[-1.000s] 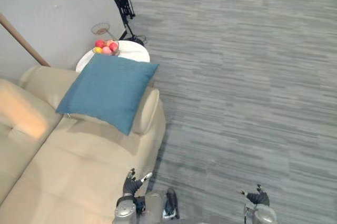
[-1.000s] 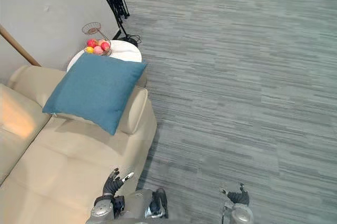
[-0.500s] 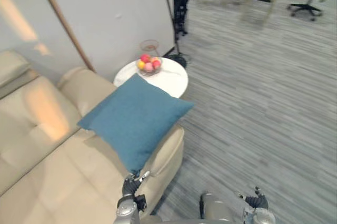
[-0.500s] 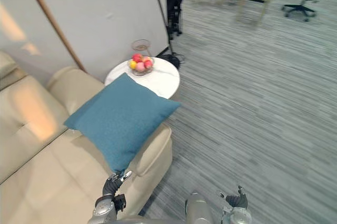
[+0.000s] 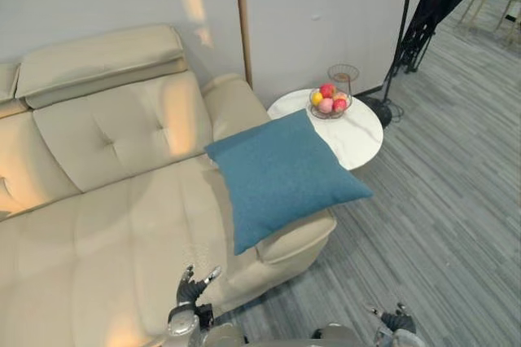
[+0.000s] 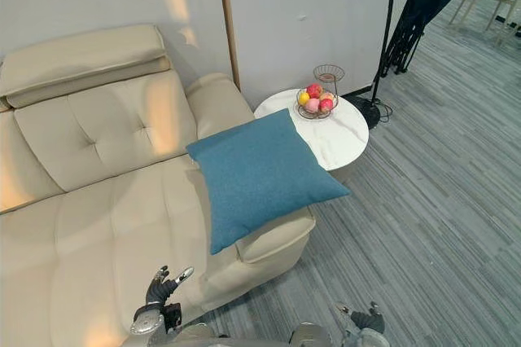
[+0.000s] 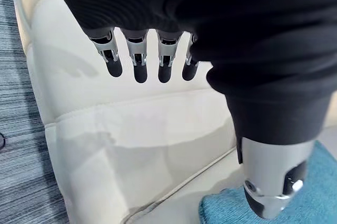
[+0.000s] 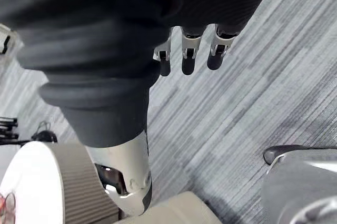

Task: Pick up cushions and gather them together orderly.

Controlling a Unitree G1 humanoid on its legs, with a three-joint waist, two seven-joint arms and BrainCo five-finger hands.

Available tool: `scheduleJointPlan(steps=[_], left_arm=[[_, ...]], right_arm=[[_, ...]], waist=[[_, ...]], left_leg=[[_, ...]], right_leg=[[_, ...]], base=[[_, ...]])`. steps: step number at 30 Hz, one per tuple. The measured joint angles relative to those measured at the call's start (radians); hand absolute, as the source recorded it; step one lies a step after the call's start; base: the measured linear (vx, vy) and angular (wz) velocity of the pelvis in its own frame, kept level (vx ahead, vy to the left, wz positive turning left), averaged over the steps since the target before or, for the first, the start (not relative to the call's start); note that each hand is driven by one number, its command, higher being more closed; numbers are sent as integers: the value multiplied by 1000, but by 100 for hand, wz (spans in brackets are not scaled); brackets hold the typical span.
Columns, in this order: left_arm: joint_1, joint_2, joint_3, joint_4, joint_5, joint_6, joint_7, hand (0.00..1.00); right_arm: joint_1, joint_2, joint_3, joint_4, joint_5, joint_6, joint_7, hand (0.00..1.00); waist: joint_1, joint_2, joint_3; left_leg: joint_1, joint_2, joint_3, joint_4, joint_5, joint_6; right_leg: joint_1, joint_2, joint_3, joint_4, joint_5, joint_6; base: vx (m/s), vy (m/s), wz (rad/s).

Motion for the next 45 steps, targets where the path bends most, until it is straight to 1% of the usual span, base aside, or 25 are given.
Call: scheduleJointPlan(steps=[1, 2, 4, 6, 8, 9, 10, 11, 13, 14, 15, 17, 22, 23, 25, 27, 30, 32, 35, 37, 39, 41, 42, 43, 45], left_arm=[[3, 1, -19, 0, 0, 0, -1, 0], [4, 2, -40, 0, 1, 0, -13, 0], [2, 9, -41, -2, 11, 0, -17, 0], [-1, 16, -36, -4, 18, 0, -16, 0], [-14, 23, -27, -5, 18, 0, -16, 0], [-20, 24, -25, -5, 18, 0, -16, 0], [-42, 25, -22, -1, 18, 1, -17, 0], [-51, 10, -31, -7, 20, 0, -20, 0], [-59, -4, -32, -33, 20, -1, -19, 0], [-59, -3, -32, -52, 20, -1, -19, 0], [-58, -2, -32, -65, 20, -1, -19, 0], [-58, 1, -33, -124, 25, -4, -19, 0], [-52, 41, -57, -185, 38, -7, -19, 0], [-53, 54, -61, -200, 38, -7, -18, 0], [-56, 63, -63, -222, 38, -7, -16, 0], [-69, 73, -79, -231, 38, -7, -10, 0], [-125, 78, -114, -231, 37, -7, 10, 0], [-204, 77, -158, -230, 37, -8, 27, 0], [-316, 73, -214, -205, 26, -10, 31, 0], [-380, 64, -240, -173, 14, -11, 31, 0], [-526, 43, -271, -91, -16, -8, 33, 0], [-631, 34, -282, -54, -36, -7, 36, 0], [-666, 32, -290, -41, -43, -7, 41, 100], [-729, 25, -291, -15, -56, -6, 50, 100], [-809, 18, -287, 43, -94, -3, 77, 100]], right_arm=[[3, -4, -2, -1, 0, 0, 0, 0], [26, -6, -3, -9, 0, 1, -1, 0], [68, 5, -2, -43, 1, 3, -1, 0], [69, 5, -2, -51, 1, 4, -1, 0], [73, 6, -1, -92, 1, -1, -1, 0], [76, 7, -1, -104, 1, -2, -1, 0], [90, -3, -5, -118, 1, -2, -2, 0], [96, -11, -18, -131, -1, -1, -4, 0], [103, -9, -36, -193, -2, 2, -17, 0], [106, -9, -32, -242, -8, 3, -17, 0], [107, -11, -31, -273, -11, 3, -17, 0], [117, -36, -29, -406, -24, 1, -17, 0], [121, -141, 34, -617, -52, -19, -11, 0], [104, -165, 46, -629, -53, -34, 4, 0], [79, -192, 59, -626, -53, -40, 7, 0], [23, -243, 95, -613, -53, -42, 12, 0], [-82, -307, 152, -544, -51, -43, 25, 0], [-177, -345, 211, -490, -48, -41, 27, 0], [-295, -350, 292, -428, -36, -40, 29, 0], [-354, -350, 331, -393, -20, -36, 32, 0], [-476, -348, 382, -345, 2, -15, 36, 0], [-550, -342, 419, -338, 9, 9, 23, 0], [-575, -340, 434, -337, 11, 13, 20, 0], [-627, -340, 471, -337, 26, 21, 18, 100], [-712, -333, 542, -331, 41, 38, 0, 100]], waist=[[-8, -3, 3], [-11, -20, 5], [-15, -15, 6], [-30, -18, 5], [-31, -28, 6], [-32, -35, 3], [-42, -49, -1], [-43, -28, -1], [-41, -15, 0], [-40, 0, -8], [-39, 0, -8], [-37, 14, -19], [-35, 13, -37], [-36, 2, -41], [-39, -4, -40], [-57, -3, -37], [-59, 8, -17], [-51, 25, 16], [-28, 28, 50], [-26, 30, 76], [-19, 30, 135], [-21, 28, 162], [-23, 26, 165], [-33, 25, 173], [-35, 25, 175]], left_leg=[[6, -8, -9, 5, -11, -4], [7, -17, -29, 21, -19, 2], [6, -13, -69, 43, -28, 7], [-8, 21, -109, 64, -30, 3], [-34, 36, -140, 72, -27, -4], [-46, 37, -152, 77, -23, -11], [-73, 37, -202, 106, -28, -38], [-72, 46, -218, 102, -20, -54], [-61, 58, -222, 80, -6, -79], [-52, 67, -226, 61, 2, -91], [-47, 68, -227, 50, 6, -96], [-26, 70, -244, 6, 23, -107], [-29, 62, -253, -61, 64, -105], [-36, 52, -264, -90, 84, -104], [-49, 47, -278, -126, 111, -104], [-78, 30, -305, -160, 150, -100], [-125, 15, -325, -181, 188, -97], [-177, 11, -348, -176, 210, -94], [-257, 10, -364, -167, 242, -97], [-291, 8, -379, -163, 258, -97], [-335, 9, -381, -152, 268, -98], [-373, 16, -367, -134, 266, -93], [-385, 19, -355, -133, 268, -91], [-402, 22, -335, -133, 275, -89], [-417, 32, -296, -127, 284, -90]], right_leg=[[-15, -10, 24, 60, -2, 4], [-66, -20, 86, 184, 19, 25], [-139, 15, 202, 325, 59, 20], [-145, 85, 272, 258, 4, 27], [-157, 144, 319, 122, -9, 21], [-153, 162, 352, 61, -6, 17], [-125, 178, 380, -8, 35, -12], [-116, 182, 348, -10, 30, -27], [-115, 186, 319, 7, 16, -45], [-111, 193, 311, 4, 14, -48], [-106, 196, 305, -1, 14, -48], [-81, 198, 283, -26, 14, -49], [-79, 190, 273, -75, 29, -56], [-85, 189, 266, -97, 40, -58], [-90, 188, 250, -123, 56, -58], [-113, 178, 230, -142, 73, -62], [-154, 164, 220, -145, 92, -63], [-194, 159, 207, -138, 105, -69], [-274, 154, 192, -105, 112, -79], [-303, 148, 178, -90, 112, -80], [-345, 138, 164, -67, 110, -76], [-377, 131, 162, -59, 120, -76], [-390, 130, 163, -57, 125, -75], [-410, 127, 166, -52, 133, -75], [-434, 131, 184, -53, 153, -85]], base=[[-82, -31, 47], [-59, -19, 50], [-42, -53, 54], [2, -132, 52], [46, -149, 36], [109, -220, 62], [139, -217, 71], [151, -203, 67], [150, -142, 29], [145, -134, 16], [118, -106, 17], [83, -65, 22], [15, -18, 13], [4, -10, 20], [2, -19, 26], [-8, -10, 36], [-55, 5, 30], [-120, -13, 32], [-182, -63, 24], [-166, -72, 27], [-251, -79, 24], [-176, -6, 6], [-124, 6, -1], [-72, -6, -6], [-25, 7, -20]])
